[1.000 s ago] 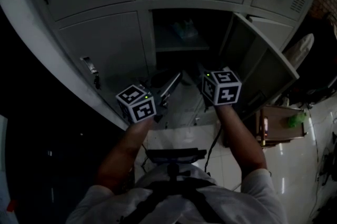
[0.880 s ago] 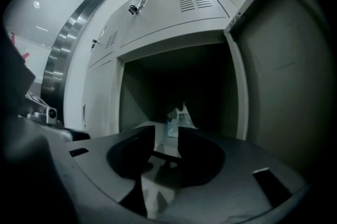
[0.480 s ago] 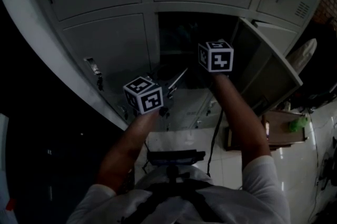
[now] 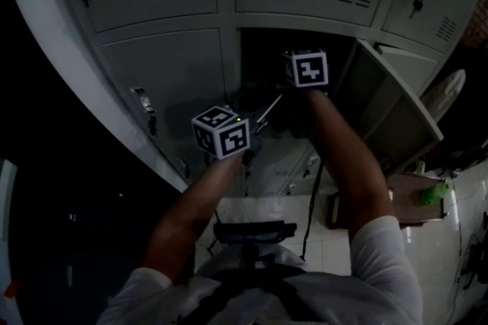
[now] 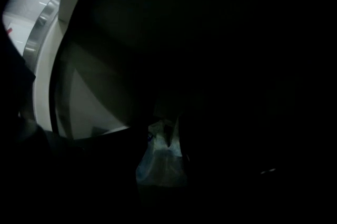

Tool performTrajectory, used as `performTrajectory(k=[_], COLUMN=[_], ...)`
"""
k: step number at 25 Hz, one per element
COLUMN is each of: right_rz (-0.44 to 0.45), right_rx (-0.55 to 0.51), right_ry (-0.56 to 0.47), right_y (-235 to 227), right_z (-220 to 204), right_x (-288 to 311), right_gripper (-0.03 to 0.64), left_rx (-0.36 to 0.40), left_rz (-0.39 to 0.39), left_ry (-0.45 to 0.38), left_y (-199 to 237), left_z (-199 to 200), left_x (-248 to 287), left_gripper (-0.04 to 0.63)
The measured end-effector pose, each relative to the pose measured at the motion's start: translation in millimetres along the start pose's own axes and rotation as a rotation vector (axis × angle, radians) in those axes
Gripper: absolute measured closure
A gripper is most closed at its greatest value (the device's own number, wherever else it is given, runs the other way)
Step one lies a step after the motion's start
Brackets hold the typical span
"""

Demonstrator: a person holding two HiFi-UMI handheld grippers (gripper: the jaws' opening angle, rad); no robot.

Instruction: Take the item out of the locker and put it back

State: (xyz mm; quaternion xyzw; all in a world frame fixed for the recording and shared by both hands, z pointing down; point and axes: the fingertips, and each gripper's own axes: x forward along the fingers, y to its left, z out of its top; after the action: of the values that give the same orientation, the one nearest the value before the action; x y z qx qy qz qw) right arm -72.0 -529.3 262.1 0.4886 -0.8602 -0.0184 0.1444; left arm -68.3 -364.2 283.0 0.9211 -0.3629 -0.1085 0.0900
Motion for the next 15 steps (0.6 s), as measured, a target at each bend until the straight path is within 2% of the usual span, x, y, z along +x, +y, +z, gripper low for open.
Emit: performTrajectory(k=[8, 12, 15], right_rz=[0.017, 0.057, 0.098], right_rx=[-0.010, -0.022, 0.006], right_ry=[0.102, 0.112, 0.123], right_y=[-3.7, 5.7, 14.0], right_z=[-16.4, -19.2, -21.1], right_x=[29.4, 40.5, 45.3], right_gripper=[0.390, 0.390, 0.393], left_rx=[-0.027, -0.037, -0.042], left_rz=[0.056, 0.061, 0.063], left_ry=[0.025, 0.032, 0.030], left_y=[18.4, 20.8, 19.9], left_z=[-1.4, -4.0, -4.4], left_x=[13.0, 13.6, 13.6], left_gripper=[0.499, 0.499, 0.499])
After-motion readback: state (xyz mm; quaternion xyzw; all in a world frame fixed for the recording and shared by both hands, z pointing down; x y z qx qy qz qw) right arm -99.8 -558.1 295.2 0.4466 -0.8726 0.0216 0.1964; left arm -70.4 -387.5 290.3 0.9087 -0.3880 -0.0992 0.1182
